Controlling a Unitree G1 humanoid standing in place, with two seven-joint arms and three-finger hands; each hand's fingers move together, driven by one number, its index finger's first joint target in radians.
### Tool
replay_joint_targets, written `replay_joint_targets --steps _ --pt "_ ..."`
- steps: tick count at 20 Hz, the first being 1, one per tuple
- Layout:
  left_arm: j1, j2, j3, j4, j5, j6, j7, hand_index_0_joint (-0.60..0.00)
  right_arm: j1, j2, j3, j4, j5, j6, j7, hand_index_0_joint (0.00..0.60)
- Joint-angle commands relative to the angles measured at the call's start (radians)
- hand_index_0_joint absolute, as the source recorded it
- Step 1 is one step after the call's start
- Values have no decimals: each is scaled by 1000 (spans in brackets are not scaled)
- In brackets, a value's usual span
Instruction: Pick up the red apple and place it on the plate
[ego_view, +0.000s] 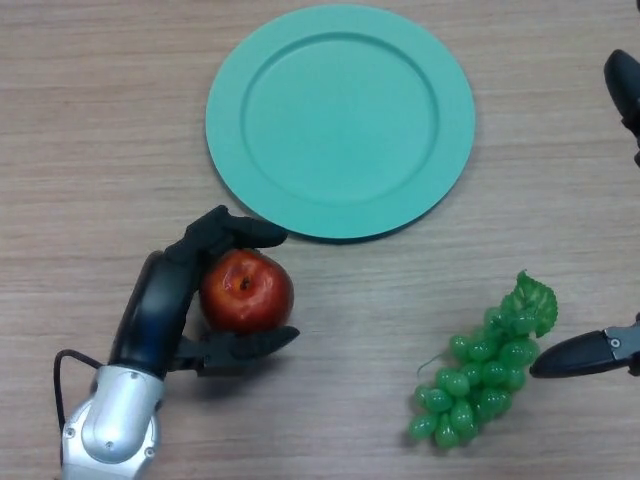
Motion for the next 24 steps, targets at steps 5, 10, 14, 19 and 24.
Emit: replay_joint_targets --steps 5,10,14,19,24 --pt "-80 17 17 -295 116 155 -64 -600 -18 -12 -29 -87 26 -75 -41 0" --pt "-400 16 45 -119 129 106 -92 -600 -29 -21 -37 -94 38 -71 -63 0" --pt "-612 15 22 212 179 28 -57 -600 -33 -33 -55 -100 61 -72 -76 0" --pt "-724 14 -61 581 351 -253 53 -600 -39 -47 -95 -100 102 -78 -86 0" --pt "-781 14 -68 713 299 -233 7 -600 -22 -36 -131 -85 106 -112 -71 0"
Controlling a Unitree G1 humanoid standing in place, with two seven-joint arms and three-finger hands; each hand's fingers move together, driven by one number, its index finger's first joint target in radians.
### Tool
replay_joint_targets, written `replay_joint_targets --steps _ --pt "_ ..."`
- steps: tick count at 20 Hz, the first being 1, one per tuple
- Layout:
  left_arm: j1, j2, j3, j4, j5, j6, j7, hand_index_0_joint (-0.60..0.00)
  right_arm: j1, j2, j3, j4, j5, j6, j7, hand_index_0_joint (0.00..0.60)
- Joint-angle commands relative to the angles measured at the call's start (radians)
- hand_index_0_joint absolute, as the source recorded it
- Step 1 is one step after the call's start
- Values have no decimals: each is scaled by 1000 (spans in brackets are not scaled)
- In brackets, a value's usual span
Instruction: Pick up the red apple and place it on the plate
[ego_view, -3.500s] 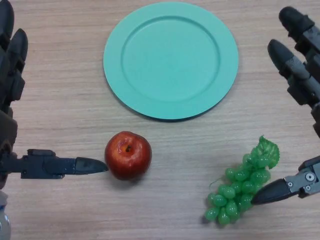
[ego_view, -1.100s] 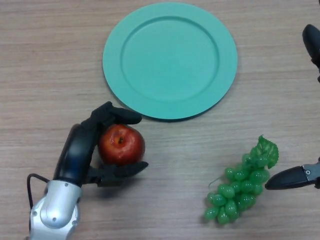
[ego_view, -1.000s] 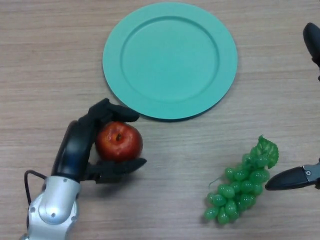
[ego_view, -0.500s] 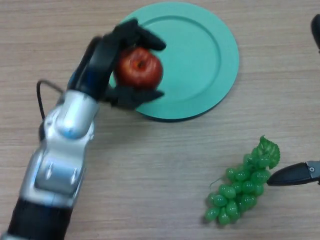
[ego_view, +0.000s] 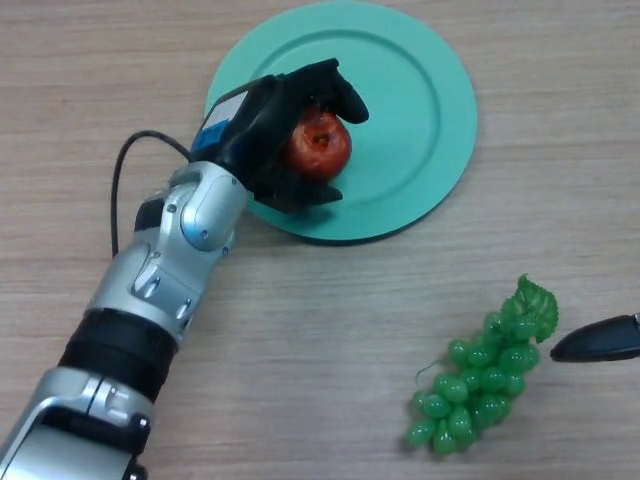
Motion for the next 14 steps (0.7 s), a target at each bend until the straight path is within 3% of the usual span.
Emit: replay_joint_targets --steps 1,3,6,10,14 --pt "-41 16 27 -72 -105 40 0 -600 -6 -25 -67 -35 19 -132 0 0" --pt "-36 16 34 -87 -119 51 4 -400 -9 -27 -67 -34 17 -127 -1 0" --pt "37 17 109 -273 -85 112 -28 0 -28 -39 -51 -27 -3 -111 4 0" --pt "226 27 140 -652 -97 210 -199 0 -60 -53 -21 -44 -1 -63 19 0" --pt "362 55 209 -1016 -232 388 -273 0 -81 -54 -5 -35 3 -49 22 0"
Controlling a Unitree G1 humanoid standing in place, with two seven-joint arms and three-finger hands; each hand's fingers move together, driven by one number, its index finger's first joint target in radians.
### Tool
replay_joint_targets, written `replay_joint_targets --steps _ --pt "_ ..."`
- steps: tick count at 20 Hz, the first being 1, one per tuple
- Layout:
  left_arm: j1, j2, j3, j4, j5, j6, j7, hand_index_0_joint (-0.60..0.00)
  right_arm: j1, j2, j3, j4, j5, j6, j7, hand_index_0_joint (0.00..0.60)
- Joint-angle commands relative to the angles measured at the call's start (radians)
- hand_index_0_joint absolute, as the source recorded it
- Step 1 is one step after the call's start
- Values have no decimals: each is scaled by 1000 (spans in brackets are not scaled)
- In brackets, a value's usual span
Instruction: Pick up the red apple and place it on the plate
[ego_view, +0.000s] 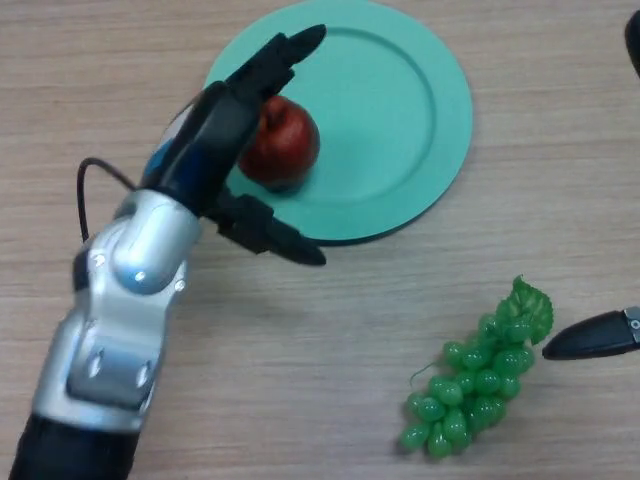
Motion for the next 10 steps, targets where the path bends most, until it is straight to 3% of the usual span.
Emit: replay_joint_targets --steps 1,3,6,10 --pt "12 51 117 -206 -129 5 -6 0 -26 -26 -25 -31 1 -96 -3 0" --pt "68 61 186 -381 -316 157 5 0 -28 -24 -14 -12 -8 -109 0 0" --pt "138 112 310 -582 -645 353 48 0 -26 -23 -10 11 -14 -134 20 0" --pt "234 171 446 -579 -863 302 90 0 -14 -15 -10 78 -22 -224 39 0"
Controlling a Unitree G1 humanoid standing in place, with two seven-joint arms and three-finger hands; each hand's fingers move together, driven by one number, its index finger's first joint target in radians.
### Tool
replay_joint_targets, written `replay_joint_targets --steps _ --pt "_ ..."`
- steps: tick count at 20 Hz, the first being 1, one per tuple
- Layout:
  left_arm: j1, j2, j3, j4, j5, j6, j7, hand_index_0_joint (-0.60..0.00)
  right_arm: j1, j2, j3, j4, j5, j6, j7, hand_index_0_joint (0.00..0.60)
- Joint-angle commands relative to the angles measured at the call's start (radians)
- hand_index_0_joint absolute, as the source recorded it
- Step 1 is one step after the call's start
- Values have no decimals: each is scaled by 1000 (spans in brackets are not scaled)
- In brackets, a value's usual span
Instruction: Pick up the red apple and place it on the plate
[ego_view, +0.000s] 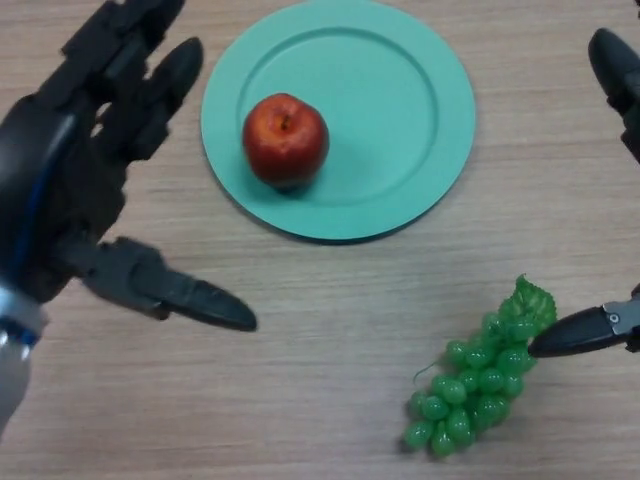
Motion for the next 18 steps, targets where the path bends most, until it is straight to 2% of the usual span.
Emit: replay_joint_targets --steps 1,4,6,7,11,18 --pt "18 59 142 -43 -123 -133 43 0 -11 -14 -39 -23 -23 -208 13 0" --pt "96 41 189 -41 -171 -252 41 0 46 14 2 -15 -56 -263 50 0" --pt "121 27 170 -39 -146 -297 60 0 68 34 25 -13 -69 -282 53 0" --pt "123 22 163 -43 -149 -291 77 0 68 36 26 -18 -60 -275 48 0" --pt "110 43 164 -76 -131 -243 97 0 47 21 27 -35 -49 -220 58 0" --pt "118 15 131 -85 -12 -267 70 0 74 36 48 -10 -107 -283 81 0"
